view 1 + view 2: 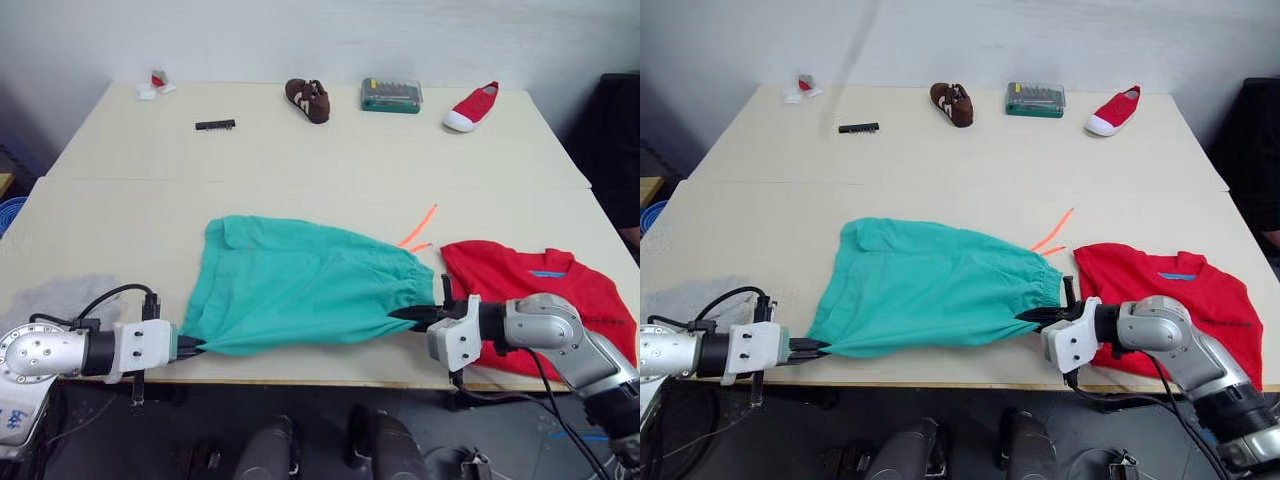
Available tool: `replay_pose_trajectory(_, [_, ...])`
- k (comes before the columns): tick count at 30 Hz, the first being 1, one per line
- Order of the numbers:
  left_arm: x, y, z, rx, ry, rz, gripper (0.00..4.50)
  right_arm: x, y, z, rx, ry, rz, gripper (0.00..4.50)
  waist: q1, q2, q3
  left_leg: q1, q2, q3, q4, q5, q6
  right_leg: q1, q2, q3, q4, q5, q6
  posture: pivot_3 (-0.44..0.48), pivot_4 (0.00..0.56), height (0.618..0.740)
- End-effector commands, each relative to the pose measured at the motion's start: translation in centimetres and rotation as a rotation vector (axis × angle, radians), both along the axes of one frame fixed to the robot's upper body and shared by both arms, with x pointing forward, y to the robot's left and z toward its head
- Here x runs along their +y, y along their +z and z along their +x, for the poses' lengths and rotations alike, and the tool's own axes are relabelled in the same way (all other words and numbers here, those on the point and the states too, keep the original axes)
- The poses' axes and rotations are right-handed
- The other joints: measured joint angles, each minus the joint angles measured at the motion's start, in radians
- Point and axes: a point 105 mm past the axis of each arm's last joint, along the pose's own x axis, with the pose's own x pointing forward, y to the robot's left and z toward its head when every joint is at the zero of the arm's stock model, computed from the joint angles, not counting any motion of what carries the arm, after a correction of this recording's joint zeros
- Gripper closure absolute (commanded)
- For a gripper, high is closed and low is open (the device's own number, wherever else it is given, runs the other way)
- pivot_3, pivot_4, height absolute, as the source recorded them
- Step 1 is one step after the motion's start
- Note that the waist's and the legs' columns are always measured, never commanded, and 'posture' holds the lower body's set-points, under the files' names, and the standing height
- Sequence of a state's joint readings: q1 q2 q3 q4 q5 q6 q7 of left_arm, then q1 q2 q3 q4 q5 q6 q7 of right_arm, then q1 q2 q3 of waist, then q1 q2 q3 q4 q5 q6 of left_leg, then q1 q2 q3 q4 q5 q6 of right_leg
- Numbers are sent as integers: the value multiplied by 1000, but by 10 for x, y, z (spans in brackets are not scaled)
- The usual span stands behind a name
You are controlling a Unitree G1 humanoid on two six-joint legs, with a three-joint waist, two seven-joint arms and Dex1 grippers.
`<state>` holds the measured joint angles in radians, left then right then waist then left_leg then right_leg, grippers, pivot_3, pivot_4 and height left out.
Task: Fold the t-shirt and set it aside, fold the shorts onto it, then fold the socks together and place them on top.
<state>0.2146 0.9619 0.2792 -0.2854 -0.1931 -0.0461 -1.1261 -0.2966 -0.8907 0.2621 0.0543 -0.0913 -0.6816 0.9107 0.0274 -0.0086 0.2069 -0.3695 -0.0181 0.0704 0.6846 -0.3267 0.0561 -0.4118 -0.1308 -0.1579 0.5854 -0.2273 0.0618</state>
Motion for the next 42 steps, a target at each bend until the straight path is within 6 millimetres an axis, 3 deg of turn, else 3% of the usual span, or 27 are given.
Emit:
replay_pose_trajectory(1, [2,11,6,-57,58,-9,4446,0,9,4,-21,17,27,4500,0,0,0,0,1,0,0,0,-1,0,1,0,0,0,-1,0,150,740])
replay_pose_trajectory(4, [9,13,20,-47,132,-51,4446,-1,11,4,2,0,55,4500,-1,0,0,1,2,0,0,2,-4,-2,1,0,6,-1,-3,0,150,740])
replay_pose_trajectory(8, [9,15,14,55,120,-105,3508,-5,12,2,22,-29,75,3244,-3,1,0,1,3,0,-1,6,-7,-4,2,-2,9,-2,-4,0,150,740])
replay_pose_trajectory(11, [13,22,-4,263,125,-184,2572,-10,19,-4,12,-59,93,2199,-5,2,0,1,4,1,-1,4,-8,-4,2,-2,9,-3,-5,0,150,740])
replay_pose_trajectory(12, [15,32,-12,368,122,-232,2207,-15,24,-9,47,-98,126,1868,-5,2,0,0,4,2,-1,4,-8,-5,2,-2,9,-3,-5,0,150,740])
replay_pose_trajectory(14, [16,53,-18,482,108,-315,1617,-21,34,-18,142,-170,199,1853,-2,2,1,-2,4,1,-1,3,-8,-6,3,-3,9,-4,-5,0,150,740])
replay_pose_trajectory(18, [8,100,2,484,74,-510,1617,-21,61,-36,397,-282,405,1853,15,5,2,0,5,-3,-1,1,-9,-3,3,-3,7,-5,-5,0,150,740])
replay_pose_trajectory(20, [-4,119,27,410,58,-633,1995,-13,80,-33,505,-321,568,1853,15,6,3,1,5,-4,-1,-3,-7,-2,3,-2,6,-6,-6,0,150,740])
replay_pose_trajectory(23, [-28,121,64,324,56,-703,2847,1,91,-22,599,-360,691,2809,14,6,3,3,5,-5,-1,0,-8,-1,3,-1,7,-5,-5,0,150,740])
replay_pose_trajectory(28, [-76,71,98,257,64,-581,4438,30,71,11,593,-458,685,4500,2,4,2,1,5,1,-2,5,-17,-3,4,-1,9,-1,-5,0,150,740])
replay_pose_trajectory(32, [-103,41,118,233,120,-565,4476,55,46,37,571,-533,668,4500,-1,1,1,-7,5,6,-2,9,-11,-14,5,0,15,-1,-5,0,150,740])
replay_pose_trajectory(35, [-103,14,138,200,262,-516,4476,65,27,51,562,-602,642,4500,-2,1,0,-9,4,9,-2,9,-10,-16,5,1,15,-1,-5,0,150,740])
replay_pose_trajectory(37, [-101,7,142,198,297,-507,4476,65,20,55,536,-624,620,4500,-3,1,1,-9,4,9,-2,9,-10,-16,5,1,15,-1,-5,0,150,740])
replay_pose_trajectory(40, [-85,-12,144,194,348,-452,4476,44,-2,67,464,-773,559,4500,-4,1,0,-8,4,9,-2,9,-9,-16,5,1,15,-1,-5,0,150,740])
replay_pose_trajectory(42, [-75,-18,141,189,355,-423,4476,27,-7,66,463,-833,569,4500,-4,0,0,-8,4,9,-2,9,-9,-16,4,2,15,-1,-5,0,150,740])
